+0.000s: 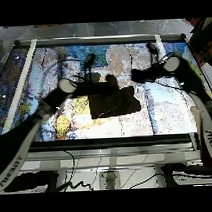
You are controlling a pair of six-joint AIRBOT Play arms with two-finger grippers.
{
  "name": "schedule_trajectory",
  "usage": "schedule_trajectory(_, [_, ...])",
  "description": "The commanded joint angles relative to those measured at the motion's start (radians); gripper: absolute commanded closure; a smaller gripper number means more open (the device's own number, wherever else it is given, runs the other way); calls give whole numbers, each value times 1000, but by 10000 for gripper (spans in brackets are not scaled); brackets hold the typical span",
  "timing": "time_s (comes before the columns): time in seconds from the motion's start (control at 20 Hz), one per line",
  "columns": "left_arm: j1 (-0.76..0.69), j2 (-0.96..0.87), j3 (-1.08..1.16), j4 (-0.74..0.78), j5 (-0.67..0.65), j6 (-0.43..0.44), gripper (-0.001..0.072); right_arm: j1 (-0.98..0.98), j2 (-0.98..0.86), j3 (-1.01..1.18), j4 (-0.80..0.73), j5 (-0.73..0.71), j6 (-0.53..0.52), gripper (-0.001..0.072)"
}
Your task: Fold the clothes and pants, and hang the long-sleeved shirts on hangers.
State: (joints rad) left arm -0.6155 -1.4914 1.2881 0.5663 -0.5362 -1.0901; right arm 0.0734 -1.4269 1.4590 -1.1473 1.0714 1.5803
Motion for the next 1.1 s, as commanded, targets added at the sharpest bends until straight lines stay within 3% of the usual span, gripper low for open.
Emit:
schedule_trajectory(0.0, [-184, -118, 3, -40, 374, -9, 6, -175, 43, -2, -90, 45, -3, 555])
schedule_trajectory(0.1, [-198, -117, 3, -36, 390, -6, -13, -240, 16, -18, -88, 3, -3, 322])
schedule_trajectory(0.2, [-175, -95, 3, -36, 390, -6, -12, -290, -43, -33, -71, 15, -9, 188])
schedule_trajectory(0.3, [-133, -53, 3, -36, 385, -6, -12, -334, -135, -48, 45, 79, -84, 181])
schedule_trajectory(0.45, [-63, 14, 3, -14, 357, -3, -10, -354, -274, -53, 291, 185, -298, 181])
schedule_trajectory(0.55, [-19, 52, 3, 43, 307, -3, -9, -333, -341, -53, 338, 205, -355, 164])
schedule_trajectory(0.6, [-1, 66, 3, 79, 281, -3, -8, -315, -367, -53, 333, 201, -363, 92])
schedule_trajectory(0.65, [18, 75, 3, 126, 250, -3, -8, -294, -392, -53, 332, 202, -363, 79])
schedule_trajectory(0.9, [126, 97, 3, 565, -100, -4, 27, -141, -487, -53, 332, 191, -364, 79])
schedule_trajectory(1.05, [197, 98, 3, 700, -322, -11, 33, -43, -491, -50, 339, 142, -415, 101])
